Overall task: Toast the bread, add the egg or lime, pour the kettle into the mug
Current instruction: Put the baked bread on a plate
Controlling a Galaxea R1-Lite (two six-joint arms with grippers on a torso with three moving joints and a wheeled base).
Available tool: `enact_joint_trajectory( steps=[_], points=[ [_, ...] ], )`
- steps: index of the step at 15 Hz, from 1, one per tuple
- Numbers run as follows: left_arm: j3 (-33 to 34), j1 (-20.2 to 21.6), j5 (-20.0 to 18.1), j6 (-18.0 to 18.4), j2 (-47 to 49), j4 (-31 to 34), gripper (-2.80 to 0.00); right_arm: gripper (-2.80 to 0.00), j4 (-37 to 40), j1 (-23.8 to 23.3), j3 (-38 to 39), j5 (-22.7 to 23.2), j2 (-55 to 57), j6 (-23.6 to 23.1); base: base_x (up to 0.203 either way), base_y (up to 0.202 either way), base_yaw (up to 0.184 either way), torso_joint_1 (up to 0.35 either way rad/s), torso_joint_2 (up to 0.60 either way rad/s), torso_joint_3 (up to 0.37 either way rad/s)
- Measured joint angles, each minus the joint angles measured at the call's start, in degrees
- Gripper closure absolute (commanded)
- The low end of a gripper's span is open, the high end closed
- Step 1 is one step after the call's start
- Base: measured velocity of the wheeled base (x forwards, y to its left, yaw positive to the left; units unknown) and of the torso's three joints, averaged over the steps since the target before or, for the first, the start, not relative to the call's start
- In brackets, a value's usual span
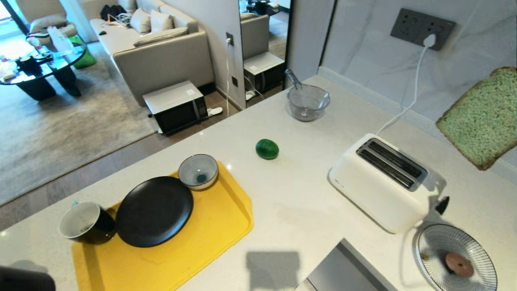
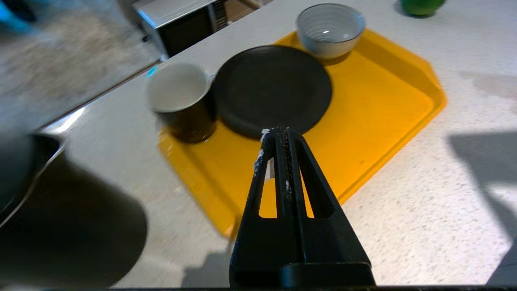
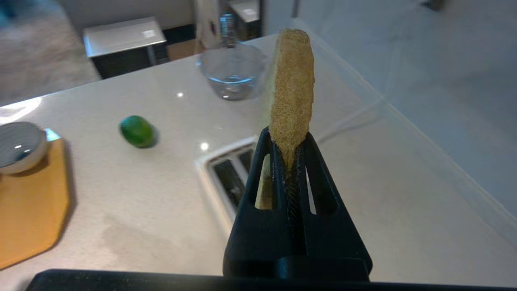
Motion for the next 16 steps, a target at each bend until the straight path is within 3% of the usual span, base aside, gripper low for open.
enact_joint_trajectory(
  steps=[16],
  points=[
    [0.0, 0.0, 0.0, 0.0, 0.0, 0.0, 0.0, 0.0, -0.1, 0.0, 2.5, 0.7, -2.4, 0.0, -0.001, -0.009, 0.173, 0.003, 0.0, 0.003]
  ],
)
